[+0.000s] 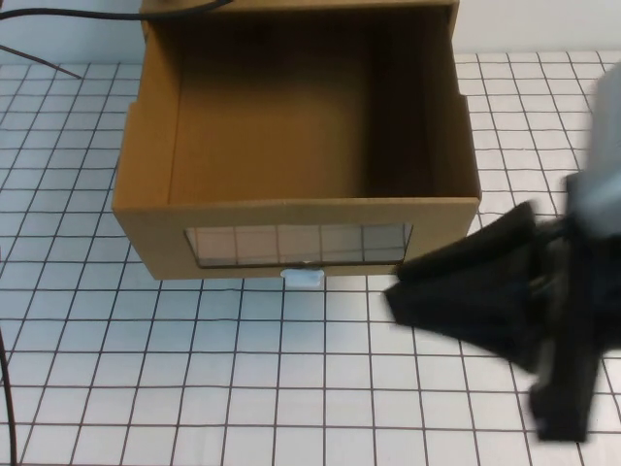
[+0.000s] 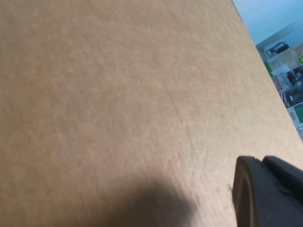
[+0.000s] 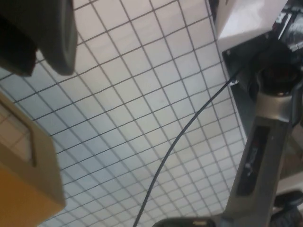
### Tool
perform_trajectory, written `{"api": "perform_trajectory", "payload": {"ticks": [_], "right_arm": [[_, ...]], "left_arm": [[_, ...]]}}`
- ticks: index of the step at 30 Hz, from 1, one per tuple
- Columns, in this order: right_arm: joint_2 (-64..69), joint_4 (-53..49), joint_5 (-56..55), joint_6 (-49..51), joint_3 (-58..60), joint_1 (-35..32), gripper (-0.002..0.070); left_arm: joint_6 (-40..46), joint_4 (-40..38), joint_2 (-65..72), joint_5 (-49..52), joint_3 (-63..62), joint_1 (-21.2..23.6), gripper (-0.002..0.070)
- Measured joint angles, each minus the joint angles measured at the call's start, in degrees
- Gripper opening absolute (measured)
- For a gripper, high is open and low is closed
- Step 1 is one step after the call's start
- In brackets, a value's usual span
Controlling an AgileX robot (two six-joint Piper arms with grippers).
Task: Close the shoe box
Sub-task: Close the shoe box with your right arm
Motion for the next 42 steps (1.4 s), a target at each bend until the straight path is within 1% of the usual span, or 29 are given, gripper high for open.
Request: {"api": "perform_trajectory", "payload": {"ticks": [2, 5, 8, 10, 13, 15, 20, 23, 28, 35, 42], "right_arm": [[2.7, -2.3, -2.5, 0.2, 0.0, 5.4, 0.0070], [7.3, -4.4, -5.7, 0.3, 0.0, 11.9, 0.0015], [12.8, -4.7, -8.3, 0.3, 0.0, 16.0, -0.0003], [16.6, -4.7, -10.3, 0.3, 0.0, 17.0, -0.0008], [22.0, -3.5, -14.6, -0.2, 0.0, 17.2, -0.0010], [24.8, -1.8, -17.5, -2.6, 0.0, 17.2, -0.0010], [30.3, 6.5, -20.0, -16.3, 0.0, 17.2, -0.0012], [33.1, 8.2, -20.3, -20.9, -0.5, 17.2, -0.0013], [37.2, 8.1, -21.3, -22.6, -4.1, 17.2, -0.0013], [43.8, 2.0, -21.9, -22.9, -12.1, 16.9, -0.0013], [49.6, 0.7, -20.5, -23.1, -19.6, 11.9, -0.0013]], "left_arm": [[0.0, 0.0, 0.0, 0.0, 0.0, 0.0, -0.0005], [0.0, 0.0, 0.0, 0.1, 0.0, 0.0, -0.0005], [0.0, 0.0, 0.0, 0.1, -0.1, 0.0, -0.0006], [0.0, 0.0, 0.0, 0.2, -0.1, 0.0, -0.0006], [0.0, 0.0, 0.0, 0.3, -0.1, 0.0, -0.0005], [0.0, -0.1, 0.0, 0.4, -0.1, 0.0, -0.0005], [0.0, -0.1, 0.0, 0.4, -0.1, 0.0, -0.0006], [0.0, -0.1, 0.0, 0.4, -0.1, 0.0, -0.0005], [0.0, -0.2, 0.0, 0.4, -0.1, 0.0, -0.0006], [0.0, -0.2, 0.0, 0.4, -0.1, 0.0, -0.0006], [0.0, -0.2, 0.0, 0.4, -0.1, 0.0, -0.0006]]}}
